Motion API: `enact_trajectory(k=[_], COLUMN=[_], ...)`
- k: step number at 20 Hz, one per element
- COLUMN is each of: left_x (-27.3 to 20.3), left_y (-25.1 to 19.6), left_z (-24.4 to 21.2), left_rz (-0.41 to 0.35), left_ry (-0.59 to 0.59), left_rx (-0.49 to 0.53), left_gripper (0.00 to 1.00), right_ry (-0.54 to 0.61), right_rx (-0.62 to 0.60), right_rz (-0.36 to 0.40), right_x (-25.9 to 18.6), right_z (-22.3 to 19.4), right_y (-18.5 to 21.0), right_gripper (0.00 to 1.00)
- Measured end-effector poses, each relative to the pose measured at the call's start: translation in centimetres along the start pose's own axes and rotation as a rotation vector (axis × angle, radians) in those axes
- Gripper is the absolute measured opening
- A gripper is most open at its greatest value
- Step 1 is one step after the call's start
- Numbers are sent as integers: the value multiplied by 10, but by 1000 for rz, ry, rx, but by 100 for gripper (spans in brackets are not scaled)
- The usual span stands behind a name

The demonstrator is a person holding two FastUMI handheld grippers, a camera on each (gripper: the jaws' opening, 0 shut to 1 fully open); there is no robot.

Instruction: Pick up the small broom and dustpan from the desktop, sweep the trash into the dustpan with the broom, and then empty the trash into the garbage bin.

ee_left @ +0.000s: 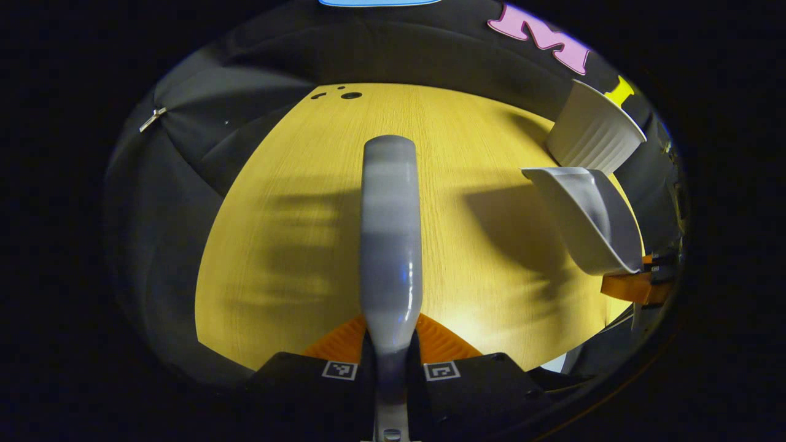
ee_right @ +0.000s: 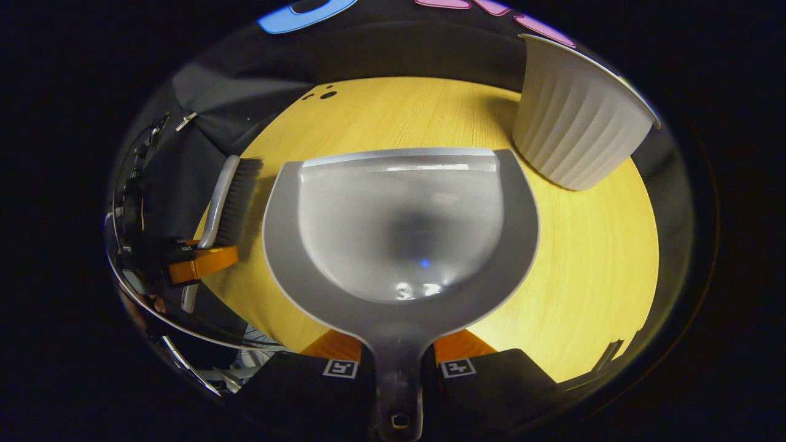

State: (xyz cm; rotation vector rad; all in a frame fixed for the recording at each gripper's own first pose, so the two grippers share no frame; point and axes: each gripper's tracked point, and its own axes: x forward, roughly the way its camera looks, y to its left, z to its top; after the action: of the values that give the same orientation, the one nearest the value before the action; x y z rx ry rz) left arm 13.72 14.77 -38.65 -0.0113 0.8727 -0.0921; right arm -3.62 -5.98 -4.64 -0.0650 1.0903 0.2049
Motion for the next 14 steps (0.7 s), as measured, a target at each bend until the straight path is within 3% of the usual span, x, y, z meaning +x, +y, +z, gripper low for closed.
enact_trajectory(k=[3, 9, 10, 11, 12, 14], left_x=[12, 32, 37, 41, 40, 38], left_y=[-1, 0, -1, 0, 1, 1], left_z=[2, 4, 4, 5, 4, 6], left_rz=[10, 6, 6, 12, 19, 38], left_ry=[25, 77, 89, 103, 108, 105], left_rx=[27, 18, 19, 22, 26, 46], left_gripper=[22, 29, 26, 26, 27, 28], right_ry=[37, 91, 95, 81, 84, 90], right_rx=[10, 104, 116, 116, 122, 141], right_rz=[-6, -34, -38, -41, -38, -21], right_x=[1, 43, 47, 46, 44, 42], right_z=[0, -11, -12, -9, -9, -9], right_y=[1, -11, -12, -11, -11, -4], right_gripper=[34, 34, 41, 42, 35, 37])
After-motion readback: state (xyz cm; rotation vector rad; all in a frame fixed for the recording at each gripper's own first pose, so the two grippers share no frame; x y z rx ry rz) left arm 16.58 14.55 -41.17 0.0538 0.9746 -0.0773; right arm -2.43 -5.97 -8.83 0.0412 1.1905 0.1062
